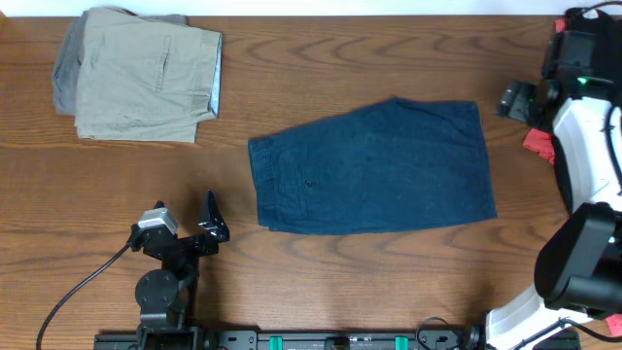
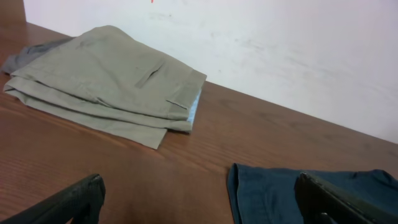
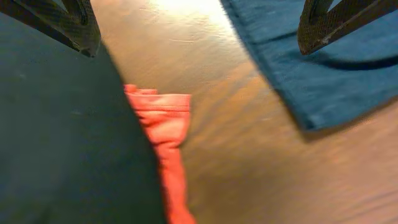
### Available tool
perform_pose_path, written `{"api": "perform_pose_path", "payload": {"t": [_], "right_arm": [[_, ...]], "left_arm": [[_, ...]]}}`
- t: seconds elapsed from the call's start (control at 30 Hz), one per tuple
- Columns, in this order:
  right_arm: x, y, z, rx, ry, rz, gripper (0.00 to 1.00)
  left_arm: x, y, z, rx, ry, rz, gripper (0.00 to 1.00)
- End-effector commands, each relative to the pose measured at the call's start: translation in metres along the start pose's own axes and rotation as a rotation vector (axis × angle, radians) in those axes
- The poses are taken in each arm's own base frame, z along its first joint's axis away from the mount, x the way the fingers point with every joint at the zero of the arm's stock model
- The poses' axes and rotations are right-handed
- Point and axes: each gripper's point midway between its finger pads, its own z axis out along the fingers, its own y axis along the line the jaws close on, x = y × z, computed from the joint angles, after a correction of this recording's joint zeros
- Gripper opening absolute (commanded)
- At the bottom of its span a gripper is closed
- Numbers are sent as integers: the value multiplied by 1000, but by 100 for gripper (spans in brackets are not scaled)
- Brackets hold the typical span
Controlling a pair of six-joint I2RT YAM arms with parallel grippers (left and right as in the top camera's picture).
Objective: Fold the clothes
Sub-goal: 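Reach the left gripper to the left edge of the navy shorts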
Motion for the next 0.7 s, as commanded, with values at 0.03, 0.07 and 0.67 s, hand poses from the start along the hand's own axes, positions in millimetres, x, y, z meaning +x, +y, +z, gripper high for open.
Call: {"api": "perform_pose_path", "payload": {"t": [0.03,0.07,0.67], "right_arm": [[-7,-22,-3,63,-11,27,99],[-6,-23,-3,65,-10,29,99],[-6,-23,-2,65,-9,30,99]], "left_arm": [[15,11,2,-41,32,11,98],[15,11,2,-41,32,11,98],[32,-51,-7,291,196,-332,98]]}}
